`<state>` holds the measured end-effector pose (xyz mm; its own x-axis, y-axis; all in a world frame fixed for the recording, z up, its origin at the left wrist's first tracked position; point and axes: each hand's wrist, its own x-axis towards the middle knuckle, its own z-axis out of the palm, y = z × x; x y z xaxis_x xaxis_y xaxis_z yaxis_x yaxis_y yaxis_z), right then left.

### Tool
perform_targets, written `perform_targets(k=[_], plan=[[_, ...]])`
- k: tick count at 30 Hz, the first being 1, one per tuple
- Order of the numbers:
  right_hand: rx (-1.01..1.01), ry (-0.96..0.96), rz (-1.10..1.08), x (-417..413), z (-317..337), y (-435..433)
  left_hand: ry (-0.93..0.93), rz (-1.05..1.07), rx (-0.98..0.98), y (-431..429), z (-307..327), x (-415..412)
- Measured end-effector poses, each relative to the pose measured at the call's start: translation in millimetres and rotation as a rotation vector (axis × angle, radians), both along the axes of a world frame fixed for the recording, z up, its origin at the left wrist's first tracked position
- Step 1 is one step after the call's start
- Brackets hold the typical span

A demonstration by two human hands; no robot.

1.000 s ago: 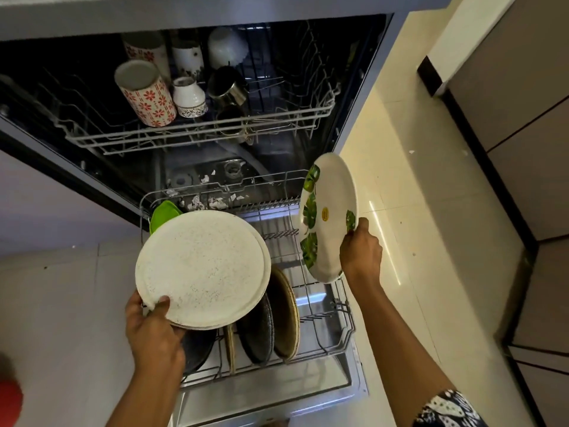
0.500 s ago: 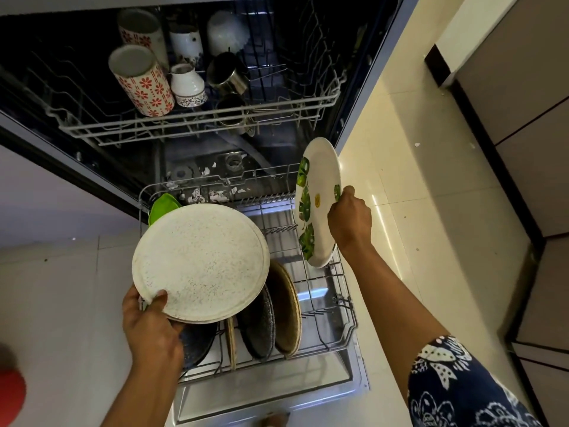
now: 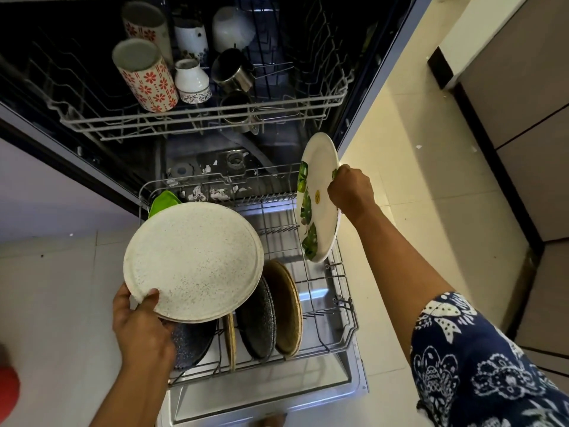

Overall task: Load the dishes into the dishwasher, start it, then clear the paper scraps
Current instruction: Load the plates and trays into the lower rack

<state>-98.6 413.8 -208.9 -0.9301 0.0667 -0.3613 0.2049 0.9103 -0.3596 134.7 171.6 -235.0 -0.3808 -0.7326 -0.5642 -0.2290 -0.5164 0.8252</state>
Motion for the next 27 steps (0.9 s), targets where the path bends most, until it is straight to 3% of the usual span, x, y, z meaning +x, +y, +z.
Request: perform_targets(k=[21, 27], plan=[[-0.075, -0.17, -0.058, -33, -38, -25, 0.005, -0.026, 0.017, 3, -5, -3], [-0.052, -0.072, -0.084, -28, -56, -21, -0.011, -0.039, 0.031, 2, -7, 1]])
